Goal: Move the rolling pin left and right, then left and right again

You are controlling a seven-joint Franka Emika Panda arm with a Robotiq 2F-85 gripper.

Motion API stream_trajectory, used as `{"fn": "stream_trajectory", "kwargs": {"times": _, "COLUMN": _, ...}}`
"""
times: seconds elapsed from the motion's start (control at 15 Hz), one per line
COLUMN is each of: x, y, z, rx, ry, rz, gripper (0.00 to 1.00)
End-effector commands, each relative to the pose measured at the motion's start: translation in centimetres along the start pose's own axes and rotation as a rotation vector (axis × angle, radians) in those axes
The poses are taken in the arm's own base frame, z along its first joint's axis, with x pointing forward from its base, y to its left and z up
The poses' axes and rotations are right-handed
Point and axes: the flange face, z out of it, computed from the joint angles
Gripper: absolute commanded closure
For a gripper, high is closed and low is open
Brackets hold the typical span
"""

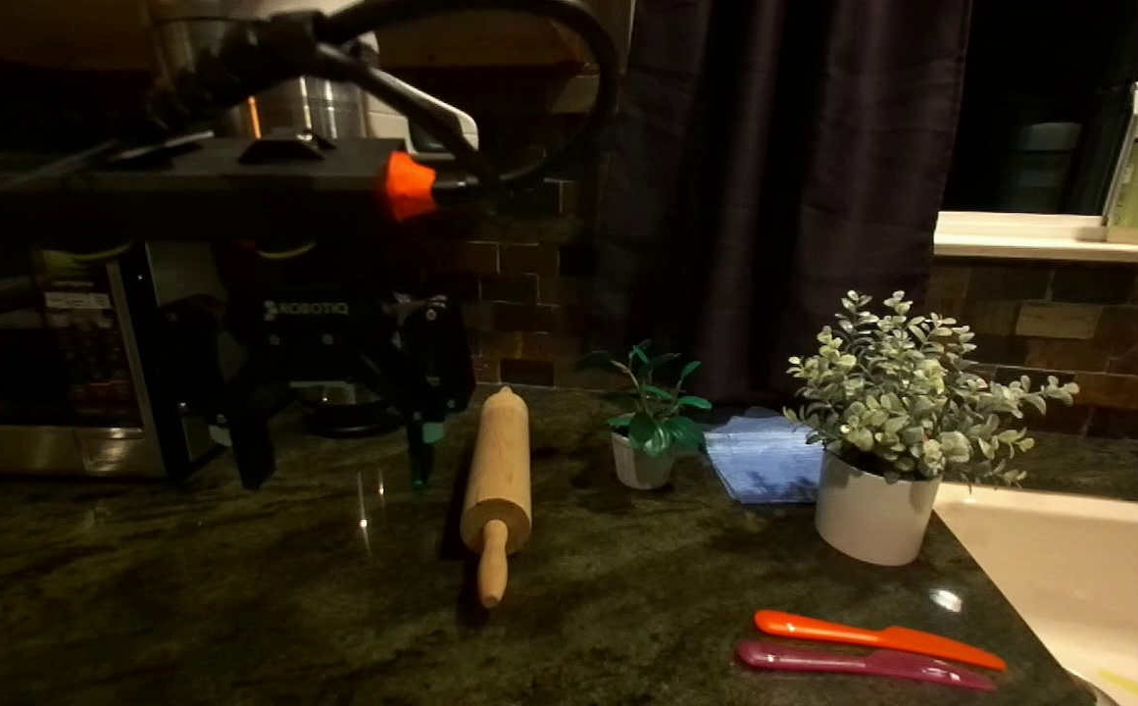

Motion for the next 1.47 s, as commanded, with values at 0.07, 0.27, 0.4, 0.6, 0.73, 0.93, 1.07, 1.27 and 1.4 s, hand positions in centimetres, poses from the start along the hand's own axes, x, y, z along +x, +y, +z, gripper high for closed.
{"fn": "stream_trajectory", "kwargs": {"times": 0.07, "x": 1.3, "y": -2.6, "z": 2.2, "rx": -0.017, "ry": 0.053, "rz": 0.011, "gripper": 0.00}}
{"fn": "stream_trajectory", "kwargs": {"times": 0.27, "x": 2.0, "y": -3.1, "z": 4.0, "rx": -0.034, "ry": 0.088, "rz": 0.048, "gripper": 0.00}}
{"fn": "stream_trajectory", "kwargs": {"times": 0.4, "x": 3.2, "y": -2.6, "z": 5.0, "rx": -0.045, "ry": 0.084, "rz": 0.100, "gripper": 0.00}}
{"fn": "stream_trajectory", "kwargs": {"times": 0.6, "x": 4.0, "y": -1.8, "z": 7.1, "rx": -0.056, "ry": 0.079, "rz": 0.144, "gripper": 0.00}}
{"fn": "stream_trajectory", "kwargs": {"times": 0.73, "x": 4.4, "y": -1.2, "z": 8.5, "rx": -0.055, "ry": 0.069, "rz": 0.162, "gripper": 0.00}}
{"fn": "stream_trajectory", "kwargs": {"times": 0.93, "x": 5.1, "y": -0.5, "z": 10.2, "rx": -0.056, "ry": 0.058, "rz": 0.172, "gripper": 0.00}}
{"fn": "stream_trajectory", "kwargs": {"times": 1.07, "x": 5.4, "y": 0.0, "z": 11.1, "rx": -0.055, "ry": 0.057, "rz": 0.179, "gripper": 0.00}}
{"fn": "stream_trajectory", "kwargs": {"times": 1.27, "x": 6.1, "y": 0.7, "z": 11.8, "rx": -0.051, "ry": 0.082, "rz": 0.192, "gripper": 0.00}}
{"fn": "stream_trajectory", "kwargs": {"times": 1.4, "x": 6.6, "y": 1.1, "z": 12.0, "rx": -0.055, "ry": 0.100, "rz": 0.195, "gripper": 0.00}}
